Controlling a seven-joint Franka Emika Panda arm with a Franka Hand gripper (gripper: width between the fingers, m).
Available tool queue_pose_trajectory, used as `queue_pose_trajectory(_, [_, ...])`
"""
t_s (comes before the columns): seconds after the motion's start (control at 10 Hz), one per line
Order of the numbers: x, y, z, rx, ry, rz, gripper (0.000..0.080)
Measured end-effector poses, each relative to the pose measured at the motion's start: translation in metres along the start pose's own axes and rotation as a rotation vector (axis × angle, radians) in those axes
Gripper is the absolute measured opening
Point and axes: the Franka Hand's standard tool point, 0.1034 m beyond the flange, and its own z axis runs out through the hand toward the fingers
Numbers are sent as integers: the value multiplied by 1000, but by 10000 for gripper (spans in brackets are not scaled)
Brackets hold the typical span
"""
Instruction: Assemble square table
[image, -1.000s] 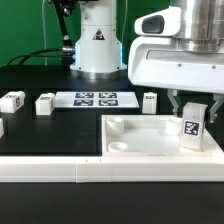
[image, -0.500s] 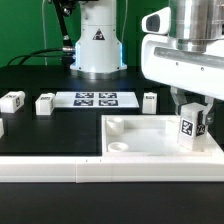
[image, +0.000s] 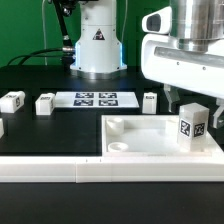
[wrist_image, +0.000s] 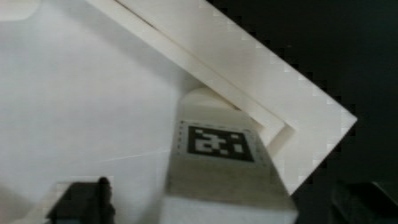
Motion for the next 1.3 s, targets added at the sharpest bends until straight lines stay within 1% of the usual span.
queue_pose_trajectory(0.1, [-2, -2, 0, 6, 4, -157, 642])
queue_pose_trajectory(0.2, [-1, -3, 0, 13, 9, -306, 642])
queue_pose_trajectory(0.3, [0, -2, 2, 11, 8, -452, 649])
queue_pose_trajectory(0.4, [-3, -2, 2, 10, 6, -511, 649])
queue_pose_trajectory(0.5, [-5, -3, 2, 1, 4, -658, 649])
queue_pose_trajectory(0.9, [0, -1, 2, -1, 6, -1008, 649])
queue_pose_trajectory(1.2, [2, 1, 2, -9, 9, -1174, 649])
queue_pose_trajectory(1.3, [3, 1, 2, -9, 10, -1186, 649])
